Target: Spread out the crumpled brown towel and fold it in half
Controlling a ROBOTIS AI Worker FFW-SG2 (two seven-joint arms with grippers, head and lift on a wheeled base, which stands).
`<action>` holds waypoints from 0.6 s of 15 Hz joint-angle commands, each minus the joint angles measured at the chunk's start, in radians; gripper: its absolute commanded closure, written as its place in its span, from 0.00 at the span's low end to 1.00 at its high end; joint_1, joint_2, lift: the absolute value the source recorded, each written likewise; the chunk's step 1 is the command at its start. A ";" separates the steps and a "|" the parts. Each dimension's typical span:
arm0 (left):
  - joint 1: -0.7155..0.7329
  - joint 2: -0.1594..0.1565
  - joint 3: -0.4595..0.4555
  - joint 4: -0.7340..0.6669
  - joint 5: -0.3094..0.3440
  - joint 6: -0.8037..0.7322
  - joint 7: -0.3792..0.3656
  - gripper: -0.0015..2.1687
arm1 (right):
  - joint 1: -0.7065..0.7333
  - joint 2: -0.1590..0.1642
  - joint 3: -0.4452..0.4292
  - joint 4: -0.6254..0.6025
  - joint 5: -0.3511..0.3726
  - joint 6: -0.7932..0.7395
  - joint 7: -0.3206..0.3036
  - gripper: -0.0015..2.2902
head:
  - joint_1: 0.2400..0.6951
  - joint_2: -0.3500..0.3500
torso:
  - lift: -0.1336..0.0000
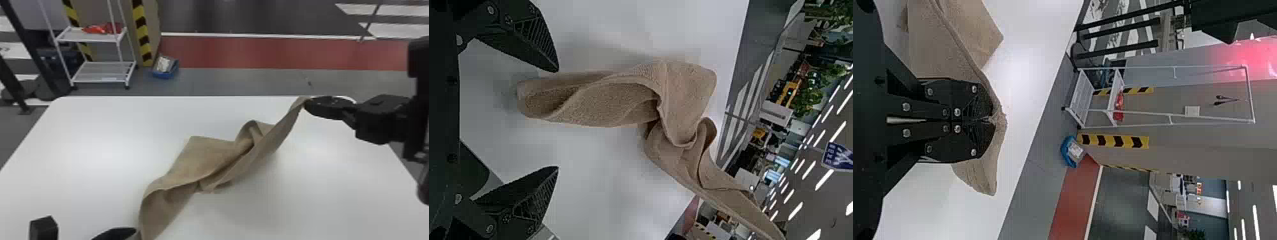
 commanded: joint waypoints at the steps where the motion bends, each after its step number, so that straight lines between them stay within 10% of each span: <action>1: -0.005 -0.003 -0.009 0.014 -0.010 -0.006 0.002 0.14 | -0.002 -0.002 -0.003 0.001 -0.002 0.000 0.000 0.57 | 1.00 0.44 | 0.07; 6: -0.005 -0.003 -0.010 0.029 -0.032 -0.049 -0.006 0.35 | -0.007 -0.002 -0.010 0.006 -0.008 0.000 -0.009 0.57 | 1.00 0.42 | 0.07; 8: -0.007 -0.003 0.002 0.023 -0.035 -0.055 0.000 0.91 | -0.007 -0.002 -0.027 0.005 -0.010 0.000 -0.009 0.57 | 1.00 0.42 | 0.07; 9: -0.007 -0.003 0.020 0.006 -0.033 -0.055 0.005 0.95 | -0.007 -0.004 -0.041 0.005 -0.012 0.000 -0.009 0.57 | 1.00 0.42 | 0.07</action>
